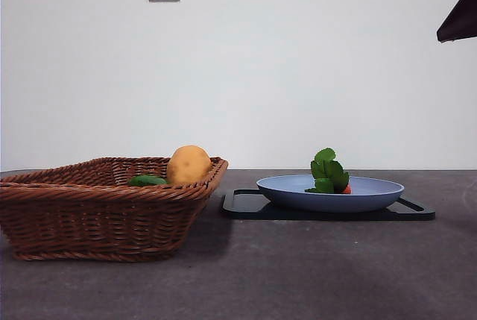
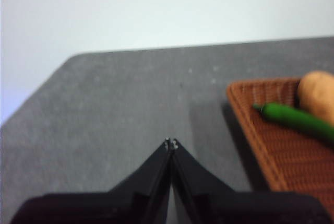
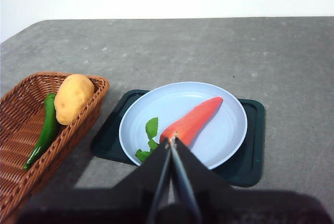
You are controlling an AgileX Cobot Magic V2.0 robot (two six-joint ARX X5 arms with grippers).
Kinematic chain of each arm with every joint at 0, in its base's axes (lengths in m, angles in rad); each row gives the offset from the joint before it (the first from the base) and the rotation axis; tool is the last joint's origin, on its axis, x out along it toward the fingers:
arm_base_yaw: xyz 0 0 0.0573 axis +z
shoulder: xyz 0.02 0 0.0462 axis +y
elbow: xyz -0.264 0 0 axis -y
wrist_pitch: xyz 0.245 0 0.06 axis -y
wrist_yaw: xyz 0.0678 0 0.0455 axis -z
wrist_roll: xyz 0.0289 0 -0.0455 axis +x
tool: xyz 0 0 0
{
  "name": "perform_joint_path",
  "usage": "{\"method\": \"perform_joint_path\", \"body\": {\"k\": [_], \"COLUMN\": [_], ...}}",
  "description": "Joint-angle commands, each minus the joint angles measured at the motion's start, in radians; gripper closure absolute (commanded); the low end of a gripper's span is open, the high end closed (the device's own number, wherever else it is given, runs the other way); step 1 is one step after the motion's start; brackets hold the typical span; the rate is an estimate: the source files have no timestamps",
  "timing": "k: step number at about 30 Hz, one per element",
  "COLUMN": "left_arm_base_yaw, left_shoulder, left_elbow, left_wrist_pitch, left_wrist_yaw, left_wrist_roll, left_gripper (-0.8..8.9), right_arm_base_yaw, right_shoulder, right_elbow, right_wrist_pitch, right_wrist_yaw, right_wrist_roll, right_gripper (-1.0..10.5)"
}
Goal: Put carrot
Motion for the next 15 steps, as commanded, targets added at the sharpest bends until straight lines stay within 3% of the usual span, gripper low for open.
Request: {"method": "perform_joint_path", "body": {"k": [1, 15], "left_arm_base_yaw": [0.003, 0.003], "left_shoulder": [-0.035, -0.033], "left_elbow": [-0.051, -0.113], "left_wrist_pitch": [0.02, 0.034], "left_wrist_yaw": [0.001, 0.0], "left_wrist_roll": [-0.017, -0.021], "left_gripper": [8.05, 8.05], "right_arm_base_yaw": [0.005, 0.005], "right_shoulder": [0.003, 0.003], "right_elbow": [0.004, 0.004], "right_wrist_pitch": [0.01, 0.011], "right_wrist_yaw": [0.003, 0.004], "right_wrist_roll": [0.01, 0.01], "right_gripper": [9.4, 9.4]}}
